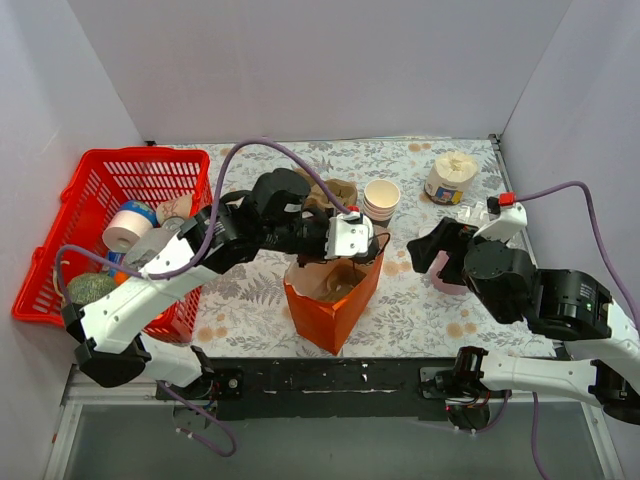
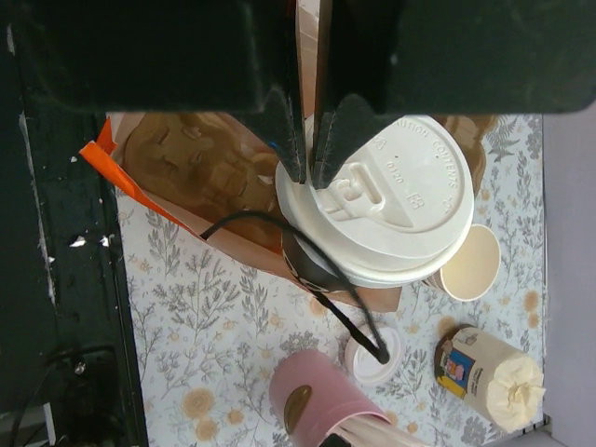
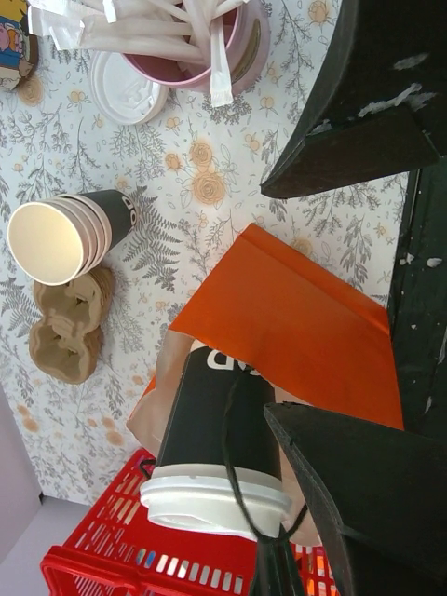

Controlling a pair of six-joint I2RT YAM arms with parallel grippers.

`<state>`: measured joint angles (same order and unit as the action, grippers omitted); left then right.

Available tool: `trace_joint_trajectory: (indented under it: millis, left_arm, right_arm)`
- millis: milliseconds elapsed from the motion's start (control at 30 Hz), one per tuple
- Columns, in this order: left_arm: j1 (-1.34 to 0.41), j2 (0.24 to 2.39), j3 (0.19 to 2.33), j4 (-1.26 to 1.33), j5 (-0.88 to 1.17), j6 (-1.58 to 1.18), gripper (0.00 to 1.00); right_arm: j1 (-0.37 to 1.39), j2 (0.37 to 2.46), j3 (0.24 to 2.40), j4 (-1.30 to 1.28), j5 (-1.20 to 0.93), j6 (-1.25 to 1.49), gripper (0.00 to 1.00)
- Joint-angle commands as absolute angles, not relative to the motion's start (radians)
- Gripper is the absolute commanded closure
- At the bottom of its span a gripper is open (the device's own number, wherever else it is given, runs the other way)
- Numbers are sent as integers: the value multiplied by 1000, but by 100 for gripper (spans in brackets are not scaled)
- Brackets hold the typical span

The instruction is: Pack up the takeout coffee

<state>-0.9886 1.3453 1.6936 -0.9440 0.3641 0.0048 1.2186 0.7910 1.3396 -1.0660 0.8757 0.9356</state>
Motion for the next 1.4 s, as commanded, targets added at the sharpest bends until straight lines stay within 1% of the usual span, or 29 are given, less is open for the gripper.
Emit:
trace_joint_trajectory:
  millis: [0, 200, 400, 467, 567, 633, 667, 733, 767, 833, 900, 933, 1033, 1167, 1367]
  left_arm:
    - [-1002, 1322, 1689, -977, 287, 57, 100]
    - [-1006, 1364, 1707, -1012, 233, 84, 100]
    - [-1028, 1384, 1713, -1040, 285, 103, 100]
    - [-1041, 1384, 1723, -1052, 334, 107, 100]
    - [-1077, 1396, 1736, -1072, 367, 113, 100]
    - [-1089, 1414, 1730, -1062, 344, 109, 100]
    - [-1103, 1423, 1718, -1054, 298, 101, 100]
    - [-1109, 1454, 1720, -1054, 285, 97, 100]
    - [-1112, 1459, 1723, -1057, 294, 98, 100]
    - [-1114, 1459, 1724, -1055, 310, 104, 100]
    - [-1117, 1454, 1726, -1052, 308, 100, 100]
    - [-1115, 1454, 1726, -1049, 302, 97, 100]
    - [-1117, 1447, 1715, -1042, 301, 94, 100]
    - [-1123, 1436, 1700, -1034, 321, 103, 100]
    - [-1129, 1425, 1681, -1029, 295, 107, 100]
  right_arm:
    - [1220, 778, 1330, -1011, 890, 933, 2]
    - [1220, 765, 1336, -1034, 896, 956, 2]
    - [1220, 768, 1324, -1011, 882, 933, 2]
    - [1221, 770, 1318, -994, 876, 907, 2]
    - [1220, 764, 1318, -921, 867, 813, 2]
    - [1220, 756, 1324, -853, 870, 781, 2]
    - [1220, 753, 1322, -818, 859, 760, 2]
    - [1220, 758, 1325, -711, 787, 683, 2]
    - [1220, 770, 1334, -707, 754, 663, 2]
    - [1220, 837, 1413, -795, 669, 682, 2]
    - [1220, 903, 1506, -905, 634, 783, 2]
    - [1221, 923, 1541, -1022, 630, 826, 2]
    - [1220, 963, 1609, -1132, 627, 929, 2]
    - [1220, 982, 1603, -1150, 588, 956, 2]
    - [1198, 1025, 1608, -1201, 566, 1017, 2]
